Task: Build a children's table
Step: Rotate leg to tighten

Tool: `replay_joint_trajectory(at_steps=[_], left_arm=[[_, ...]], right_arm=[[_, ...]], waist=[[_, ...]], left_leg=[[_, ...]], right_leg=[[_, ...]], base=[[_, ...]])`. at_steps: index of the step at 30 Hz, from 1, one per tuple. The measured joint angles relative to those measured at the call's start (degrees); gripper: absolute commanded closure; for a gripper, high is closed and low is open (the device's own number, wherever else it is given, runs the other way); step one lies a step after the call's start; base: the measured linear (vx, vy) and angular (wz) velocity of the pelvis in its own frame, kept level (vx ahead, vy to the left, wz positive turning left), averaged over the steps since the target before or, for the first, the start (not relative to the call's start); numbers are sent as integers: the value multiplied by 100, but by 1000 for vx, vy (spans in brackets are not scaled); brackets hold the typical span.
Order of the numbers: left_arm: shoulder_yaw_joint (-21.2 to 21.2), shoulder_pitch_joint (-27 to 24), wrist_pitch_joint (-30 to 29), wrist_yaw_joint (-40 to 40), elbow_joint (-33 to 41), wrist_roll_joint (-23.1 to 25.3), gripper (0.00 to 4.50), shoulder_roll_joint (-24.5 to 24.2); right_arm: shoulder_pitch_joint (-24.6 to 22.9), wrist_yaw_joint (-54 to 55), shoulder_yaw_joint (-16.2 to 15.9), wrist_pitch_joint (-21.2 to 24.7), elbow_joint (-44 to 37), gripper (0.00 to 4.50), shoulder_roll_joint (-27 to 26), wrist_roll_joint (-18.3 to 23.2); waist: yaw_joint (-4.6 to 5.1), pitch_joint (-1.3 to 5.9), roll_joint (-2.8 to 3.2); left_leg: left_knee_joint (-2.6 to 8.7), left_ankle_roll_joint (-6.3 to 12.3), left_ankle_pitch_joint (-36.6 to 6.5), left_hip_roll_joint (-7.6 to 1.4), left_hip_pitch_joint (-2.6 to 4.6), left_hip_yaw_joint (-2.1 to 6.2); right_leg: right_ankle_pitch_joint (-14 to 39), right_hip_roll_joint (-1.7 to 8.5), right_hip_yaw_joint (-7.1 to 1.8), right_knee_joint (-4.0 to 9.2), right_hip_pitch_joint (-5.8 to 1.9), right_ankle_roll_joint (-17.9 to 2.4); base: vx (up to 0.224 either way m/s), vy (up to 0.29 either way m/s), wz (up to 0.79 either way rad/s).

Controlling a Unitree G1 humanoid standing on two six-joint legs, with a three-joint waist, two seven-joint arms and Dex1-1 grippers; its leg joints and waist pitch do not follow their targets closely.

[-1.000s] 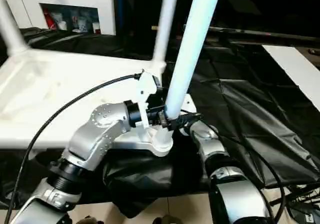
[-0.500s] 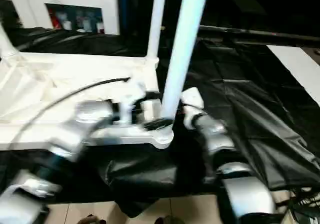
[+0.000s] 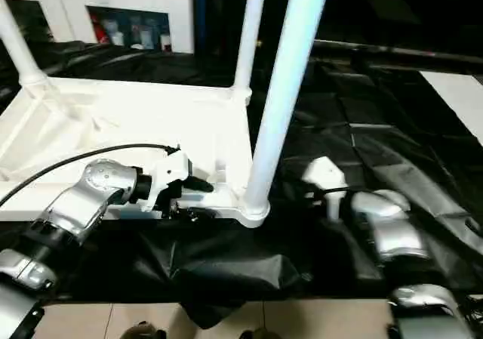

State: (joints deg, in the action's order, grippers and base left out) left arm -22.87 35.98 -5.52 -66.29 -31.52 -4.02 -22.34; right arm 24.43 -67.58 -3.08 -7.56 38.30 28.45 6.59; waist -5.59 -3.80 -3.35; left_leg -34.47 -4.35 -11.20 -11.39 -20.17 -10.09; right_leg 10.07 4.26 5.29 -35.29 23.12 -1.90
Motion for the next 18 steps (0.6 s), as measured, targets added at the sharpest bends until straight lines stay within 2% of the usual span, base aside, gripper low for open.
replay_joint_trajectory(at_steps=[3, 5, 10, 11, 15, 18], left_arm=[[0, 23, 35, -98, -105, 19, 168, 34], [-8, 53, 46, -154, -177, 46, 196, 30], [-19, 154, 39, -231, -310, 137, 228, 2], [-30, 163, -11, -274, -303, 150, 246, -8], [-37, 182, -147, -362, -294, 154, 259, -55], [-37, 183, -195, -392, -301, 164, 294, -55]], right_arm=[[-71, -183, -2, 268, -223, 137, 51, 61], [-143, -263, -2, 430, -457, 137, 141, 137], [-227, -364, -2, 750, -917, 137, 210, 300], [-243, -367, -2, 823, -1026, 137, 214, 309], [-297, -401, -2, 1006, -1165, 137, 217, 379], [-349, -438, -5, 1234, -1329, 137, 217, 490]], waist=[[-11, 4, 8], [-40, 4, 8], [-85, 5, 10], [-88, 5, 10], [-86, 12, 21], [-85, 24, 42]], left_leg=[[-1, 0, 0, 0, 1, 0], [0, 0, 0, 0, 0, 0], [0, 0, 0, 0, 1, 0], [0, 0, 0, 0, 1, 0], [0, 0, 0, 0, 6, 0], [2, 0, -1, 0, 6, 0]], right_leg=[[0, 0, 0, 0, 0, 0], [0, 0, 1, 3, -1, 0], [0, 1, 2, 5, -2, 1], [0, 1, 2, 4, -3, 1], [1, 1, 2, 7, -7, 2], [2, 1, 2, 8, -7, 3]], base=[[0, 0, 0], [0, 0, 0], [0, 0, 0], [0, 0, 0], [0, 0, 0], [0, 0, 0]])
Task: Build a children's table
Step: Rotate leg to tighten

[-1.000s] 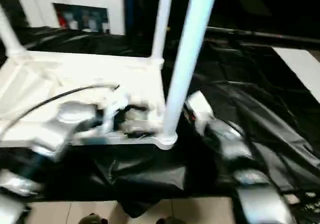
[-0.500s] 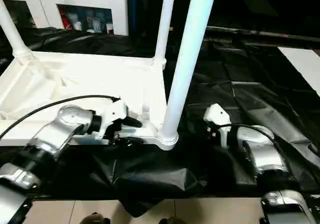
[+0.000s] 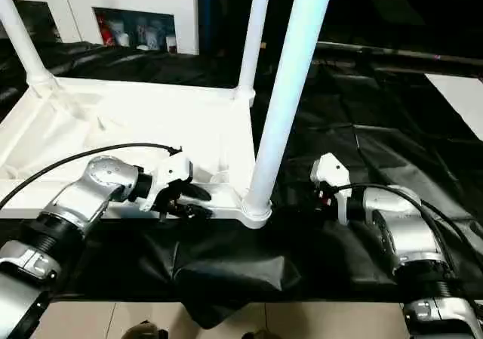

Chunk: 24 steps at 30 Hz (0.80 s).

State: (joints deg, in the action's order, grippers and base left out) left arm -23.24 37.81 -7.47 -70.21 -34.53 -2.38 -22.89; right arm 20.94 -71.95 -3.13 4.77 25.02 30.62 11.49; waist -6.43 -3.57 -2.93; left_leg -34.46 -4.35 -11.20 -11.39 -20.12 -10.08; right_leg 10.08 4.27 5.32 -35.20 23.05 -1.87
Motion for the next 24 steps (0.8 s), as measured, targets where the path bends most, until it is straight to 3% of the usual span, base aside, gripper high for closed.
replay_joint_trajectory(at_steps=[7, 8, 13, 17, 18, 24], left_arm=[[-21, 1, 4, -43, -11, 100, 340, 17], [-23, 2, 4, -41, -14, 109, 366, 18], [-36, 2, 35, -74, -24, 156, 403, 65], [-36, 1, 44, -77, -61, 167, 435, 95], [-35, 1, 46, -76, -65, 170, 447, 98], [-33, 1, 64, -77, -66, 210, 450, 108]], right_arm=[[-90, -108, -87, 475, -358, 78, -12, 169], [-90, -76, -110, 454, -373, 61, -46, 159], [-89, 276, -247, 181, -366, 39, -311, -41], [-30, 529, -287, 136, -272, 39, -534, -87], [0, 537, -303, 138, -218, 68, -556, -85], [124, 538, -308, 151, -125, 107, -592, -74]], waist=[[-2, 14, 23], [1, 16, 24], [-3, 29, 45], [-2, 32, 50], [-2, 32, 50], [-3, 33, 49]], left_leg=[[0, 0, 0, 0, 0, 1], [0, 0, 0, 0, 2, 1], [0, 0, 1, 2, 3, 1], [-1, -1, 1, 2, 7, 1], [-1, -1, 1, 2, 8, 1], [-1, -1, 1, 2, 7, 2]], right_leg=[[6, 0, 1, 0, -1, 11], [6, 0, 2, 0, -2, 11], [7, 4, 1, 0, -4, 12], [12, 4, 2, 0, -10, 21], [14, 4, 2, 0, -12, 24], [15, 4, 2, 4, -14, 26]], base=[[0, 0, 0], [0, 0, 0], [0, 0, 0], [0, 0, 0], [0, 0, 0], [0, 0, 0]])
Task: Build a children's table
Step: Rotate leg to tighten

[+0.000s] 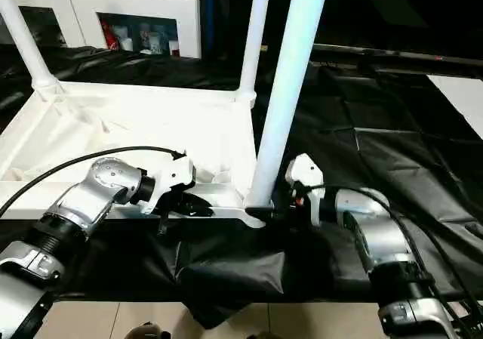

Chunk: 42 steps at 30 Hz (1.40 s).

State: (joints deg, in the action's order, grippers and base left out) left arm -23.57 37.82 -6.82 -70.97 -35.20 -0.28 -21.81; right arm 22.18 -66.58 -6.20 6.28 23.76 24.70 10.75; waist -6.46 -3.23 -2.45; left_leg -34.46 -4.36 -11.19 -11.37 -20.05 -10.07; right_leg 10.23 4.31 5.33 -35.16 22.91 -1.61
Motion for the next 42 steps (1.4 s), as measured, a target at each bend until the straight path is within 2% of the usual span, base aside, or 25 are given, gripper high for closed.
replay_joint_trajectory(at_steps=[11, 12, 17, 21, 26, 28, 29, 31, 34, 35, 42], left_arm=[[25, 0, 104, 44, -63, 30, 450, 19], [39, 2, 110, 106, -86, 53, 450, 57], [194, 103, 135, 852, -399, 218, 450, 464], [244, 259, 94, 1498, -755, 361, 450, 875], [342, 458, 92, 2155, -1287, 467, 450, 1335], [363, 497, 92, 2237, -1419, 474, 450, 1433], [381, 509, 92, 2222, -1470, 474, 450, 1448], [414, 516, 92, 2177, -1504, 476, 450, 1457], [462, 519, 92, 2055, -1507, 505, 450, 1454], [464, 520, 93, 1972, -1500, 504, 450, 1454], [466, 389, 202, 1167, -1231, 366, 450, 1186]], right_arm=[[79, 107, -44, -20, 314, 204, -168, 0], [78, 230, -10, -26, 360, 221, -216, 0], [62, 1356, 288, -205, 636, 246, -652, -82], [70, 2438, 533, -276, 818, 252, -1067, -228], [238, 3632, 684, -286, 1065, 252, -1446, -448], [279, 3763, 683, -346, 1139, 252, -1473, -501], [280, 3757, 683, -404, 1168, 218, -1476, -530], [280, 3710, 687, -460, 1201, 183, -1476, -536], [265, 3362, 712, -443, 1186, 162, -1398, -429], [227, 3110, 711, -441, 1146, 137, -1277, -382], [-25, 1566, 557, -442, 779, 126, -576, -61]], waist=[[2, 1, -1], [2, 2, 0], [8, 19, 2], [31, 59, 42], [77, 121, 99], [89, 135, 124], [98, 142, 137], [107, 148, 148], [119, 150, 151], [113, 153, 159], [65, 148, 176]], left_leg=[[0, 0, 0, 0, 1, 0], [0, 0, 0, 0, 1, 0], [0, 0, 0, 3, 4, 0], [6, 0, 0, 13, 8, 0], [14, 1, -1, 28, 13, 4], [16, 2, -1, 35, 17, 7], [21, 2, -1, 36, 21, 8], [23, 3, -2, 37, 21, 10], [32, 6, -4, 37, 17, 16], [44, 8, -4, 37, 14, 16], [93, 17, -8, 36, 6, 12]], right_leg=[[2, 0, 0, 0, -2, 3], [1, 1, 0, 0, -4, 2], [1, 4, 0, 4, -18, 3], [3, 11, 0, 22, -33, 6], [7, 20, -1, 28, -43, 13], [10, 25, 0, 30, -49, 18], [11, 26, 0, 36, -54, 19], [12, 26, 3, 40, -57, 21], [13, 26, 12, 61, -66, 22], [12, 26, 15, 78, -71, 22], [16, 25, 21, 92, -68, 26]], base=[[0, 0, 0], [0, 0, 0], [0, 0, 0], [0, 0, 0], [0, 0, 0], [0, 0, 0], [0, 0, 0], [0, 0, 0], [0, 0, 0], [0, 0, 0], [0, 0, 0]])
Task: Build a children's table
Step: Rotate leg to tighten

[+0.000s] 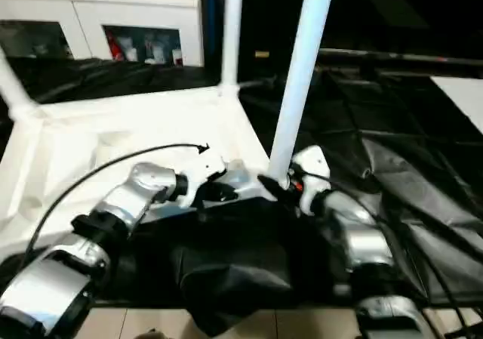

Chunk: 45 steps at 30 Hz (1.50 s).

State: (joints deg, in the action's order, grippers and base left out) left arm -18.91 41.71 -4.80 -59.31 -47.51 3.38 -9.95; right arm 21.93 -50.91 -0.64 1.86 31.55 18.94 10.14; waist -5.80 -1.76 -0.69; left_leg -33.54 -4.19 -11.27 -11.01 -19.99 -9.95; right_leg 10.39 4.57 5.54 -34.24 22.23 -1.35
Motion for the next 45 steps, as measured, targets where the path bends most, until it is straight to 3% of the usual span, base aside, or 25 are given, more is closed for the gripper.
replay_joint_trajectory(at_steps=[5, 9, 13, 15, 18, 25, 28, 31, 34, 37, 40, 42, 43, 45], left_arm=[[2, -290, 210, -910, 346, -247, 450, -276], [28, -421, 106, -1373, 592, -397, 450, -463], [33, -444, 58, -1543, 627, -445, 450, -532], [33, -445, 57, -1557, 627, -447, 450, -535], [34, -445, 58, -1648, 627, -455, 450, -585], [41, -449, 144, -1532, 605, -447, 450, -578], [53, -412, 341, -1262, 448, -356, 450, -443], [132, -272, 370, -765, 164, -241, 450, -248], [261, -184, 313, -219, -47, -142, 450, -79], [275, -139, 254, 34, -113, -129, 450, 13], [361, -88, 165, 334, -229, -75, 450, 118], [399, -87, 128, 379, -244, -72, 450, 180], [410, -87, 124, 385, -257, -72, 450, 192], [444, -75, 124, 385, -311, -71, 450, 224]], right_arm=[[-99, -1191, -237, 66, -352, 126, 353, 278], [-108, -1800, -430, 67, -391, 142, 543, 321], [-107, -1966, -497, 66, -389, 159, 585, 302], [-103, -2006, -505, 66, -389, 199, 605, 277], [-87, -2050, -554, 56, -388, 221, 665, 270], [-97, -1995, -551, 35, -377, 251, 644, 252], [-218, -1662, -417, 68, -392, 251, 470, 254], [-296, -733, -222, -5, -343, 253, 155, 111], [-145, 406, -74, 0, -111, 254, -295, -51], [-62, 931, -15, 39, -21, 255, -489, -112], [265, 1850, 18, 88, 280, 255, -880, -372], [318, 2025, 18, 98, 325, 255, -922, -442], [330, 2033, 18, 79, 339, 199, -923, -473], [334, 2029, 18, 19, 385, 185, -921, -522]], waist=[[-76, -4, -1], [-78, -32, -47], [-72, -36, -53], [-76, -37, -54], [-82, -37, -55], [-88, -38, -56], [-105, -35, -51], [-61, -34, -58], [62, -32, -55], [103, -30, -57], [229, -25, -41], [263, -14, -23], [272, -10, -18], [278, -6, -14]], left_leg=[[11, 20, 10, -6, -3, -4], [6, 2, -1, -7, -4, -6], [7, 1, -1, -6, -3, -7], [9, 1, -1, -7, -2, -7], [13, 1, -1, -6, -2, -7], [11, 1, -1, -7, -2, -8], [9, 5, 3, -4, 6, -8], [2, 10, 6, -2, 18, -8], [0, 10, 6, 10, 56, -8], [7, 10, 6, 27, 80, -9], [16, 11, 5, 33, 83, -9], [43, 12, 4, 42, 88, -10], [52, 17, 1, 54, 91, -12], [69, 25, -4, 75, 94, -12]], right_leg=[[10, -2, 6, 5, 3, 2], [18, -2, 6, 6, 3, 16], [24, -2, 3, 6, 3, 26], [25, -2, 3, 6, 3, 28], [25, -2, 3, 6, 4, 28], [26, -2, 3, 7, 4, 29], [26, 2, 3, 9, -10, 31], [26, 5, -1, 14, -28, 31], [29, 20, 4, 29, -48, 35], [30, 37, 10, 48, -55, 37], [30, 41, 14, 80, -60, 37], [30, 42, 13, 119, -68, 37], [29, 50, 8, 120, -72, 36], [29, 62, 1, 118, -87, 36]], base=[[0, 0, 0], [0, 0, 0], [0, 0, 0], [0, 0, 0], [0, 0, 0], [0, 0, 0], [0, 0, 0], [0, 0, 0], [0, 0, 0], [0, 0, 0], [0, 0, 0], [0, 0, 0], [0, 0, 0], [0, 0, 0]])
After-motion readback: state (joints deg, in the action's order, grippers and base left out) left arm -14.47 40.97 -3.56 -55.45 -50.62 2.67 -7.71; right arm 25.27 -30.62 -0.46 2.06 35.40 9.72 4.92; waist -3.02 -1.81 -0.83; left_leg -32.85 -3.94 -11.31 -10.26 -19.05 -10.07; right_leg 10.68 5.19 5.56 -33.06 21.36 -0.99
